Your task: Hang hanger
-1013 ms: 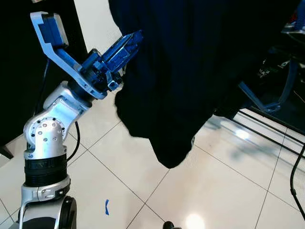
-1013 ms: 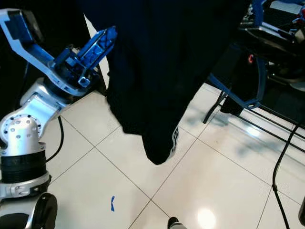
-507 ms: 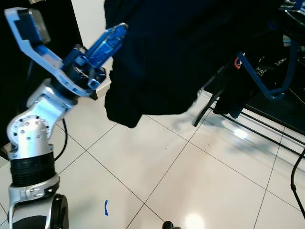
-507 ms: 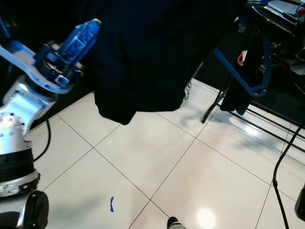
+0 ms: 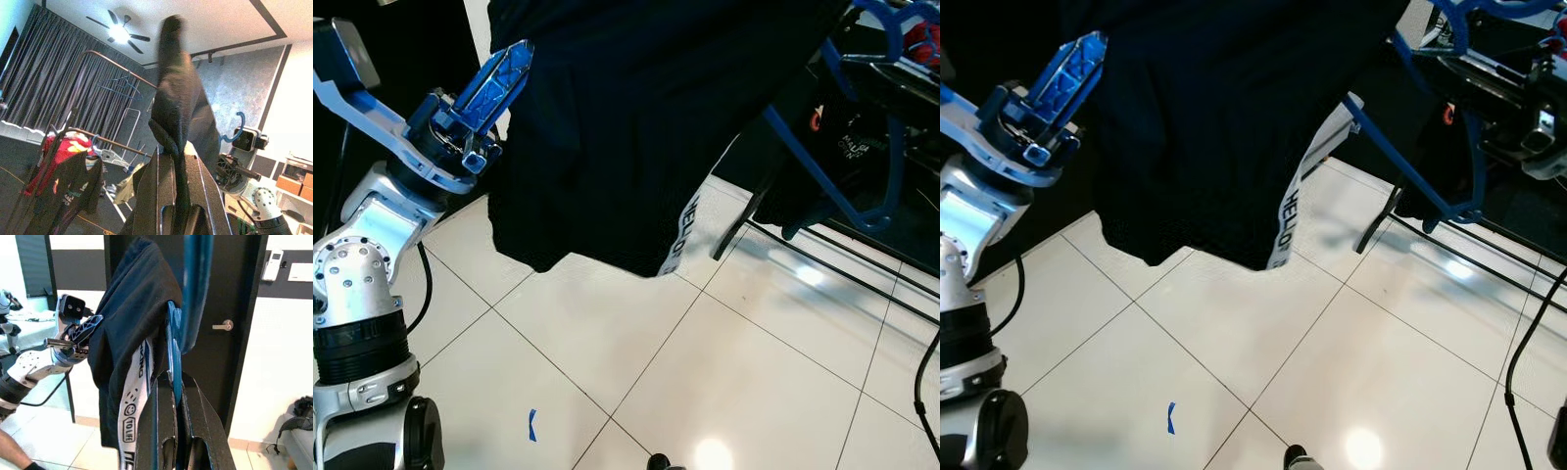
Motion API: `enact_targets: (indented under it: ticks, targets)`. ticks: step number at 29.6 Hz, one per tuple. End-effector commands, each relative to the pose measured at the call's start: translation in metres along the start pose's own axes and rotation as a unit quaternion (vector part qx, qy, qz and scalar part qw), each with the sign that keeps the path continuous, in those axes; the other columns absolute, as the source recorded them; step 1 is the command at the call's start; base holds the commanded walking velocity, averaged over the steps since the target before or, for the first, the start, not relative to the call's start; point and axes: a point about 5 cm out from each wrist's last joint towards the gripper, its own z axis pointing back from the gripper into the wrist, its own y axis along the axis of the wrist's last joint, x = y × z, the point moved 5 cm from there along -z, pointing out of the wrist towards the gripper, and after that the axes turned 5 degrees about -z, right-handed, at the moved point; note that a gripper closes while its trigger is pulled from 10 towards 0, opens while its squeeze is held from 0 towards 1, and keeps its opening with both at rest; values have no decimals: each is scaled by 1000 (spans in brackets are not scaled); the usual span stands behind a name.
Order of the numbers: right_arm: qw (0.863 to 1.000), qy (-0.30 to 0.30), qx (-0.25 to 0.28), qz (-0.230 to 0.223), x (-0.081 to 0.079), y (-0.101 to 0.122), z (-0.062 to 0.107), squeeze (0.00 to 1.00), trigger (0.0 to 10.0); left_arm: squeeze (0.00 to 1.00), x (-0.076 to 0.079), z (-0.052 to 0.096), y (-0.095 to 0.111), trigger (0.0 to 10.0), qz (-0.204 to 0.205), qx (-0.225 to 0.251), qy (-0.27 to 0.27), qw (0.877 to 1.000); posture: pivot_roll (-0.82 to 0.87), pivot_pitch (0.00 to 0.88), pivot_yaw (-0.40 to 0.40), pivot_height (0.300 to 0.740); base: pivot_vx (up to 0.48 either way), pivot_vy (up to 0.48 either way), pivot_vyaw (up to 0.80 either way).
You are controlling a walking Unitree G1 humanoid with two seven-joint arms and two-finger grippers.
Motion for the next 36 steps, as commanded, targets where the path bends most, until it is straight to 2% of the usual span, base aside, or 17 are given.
enact_targets:
  ticks: [1,9,11,12,13,14,15,16,17,18,19,20,28,32,33,35,36]
  targets:
    - [1000,4,12,11,-4,7,1,0,10000,0,-2,5,2,0,2,1,1,1000,-24,169,-12,740,0,0,0]
    - [999,7,37,9,-5,14,1,0,10000,0,-3,11,-32,0,26,-51,2,998,-27,167,-7,740,0,0,0]
    - [999,7,37,9,-5,14,1,0,10000,0,-3,11,-32,0,26,-51,2,998,-27,167,-7,740,0,0,0]
    - [1000,6,30,7,-4,10,0,0,10000,0,6,14,-50,1529,25,-93,-16,995,-27,167,-7,740,0,0,0]
    - [1000,6,30,7,-4,10,0,0,10000,0,6,14,-50,1529,25,-93,-16,995,-27,167,-7,740,0,0,0]
    - [1000,5,22,6,-4,6,-1,0,10000,0,15,16,-66,10000,24,-130,-36,991,-26,170,-8,740,0,0,0]
    - [1000,4,12,4,-3,1,-3,0,10000,0,22,19,-78,10000,22,-160,-52,985,-26,170,-8,740,0,0,0]
    - [1000,4,12,4,-3,1,-3,0,10000,0,22,19,-78,10000,22,-160,-52,985,-26,170,-8,740,0,0,0]
    - [1000,2,0,5,-2,-5,-4,0,10000,667,26,21,-87,10000,15,-182,-60,981,-24,172,-9,740,0,0,0]
    - [1000,2,-9,5,-2,-9,-5,0,10000,914,27,22,-90,10000,13,-189,-61,980,-24,173,-10,740,0,0,0]
    - [1000,2,-9,5,-2,-9,-5,0,10000,914,27,22,-90,10000,13,-189,-61,980,-24,173,-10,740,0,0,0]
    - [1000,2,-19,5,-2,-13,-6,0,10000,1000,28,22,-91,10000,9,-193,-62,979,-24,173,-10,740,0,0,0]
    - [999,3,-36,5,-2,-19,-6,0,10000,1000,28,26,-89,10000,-4,-206,-74,976,-25,174,-11,740,0,0,0]
    - [999,4,-52,8,-2,-24,-5,0,10000,1000,29,35,-84,10000,-32,-240,-97,965,-25,175,-10,740,0,0,0]
    - [997,7,-73,9,-2,-31,-2,0,10000,1000,24,35,-71,10000,-71,-253,-99,960,-19,178,-9,740,0,0,0]
    - [997,7,-73,9,-2,-31,-2,0,10000,1000,24,35,-71,10000,-71,-253,-99,960,-19,178,-9,740,0,0,0]
    - [994,15,-104,9,-5,-43,1,0,10000,1000,17,27,-53,10000,-125,-249,-95,956,-19,178,-9,740,0,0,0]
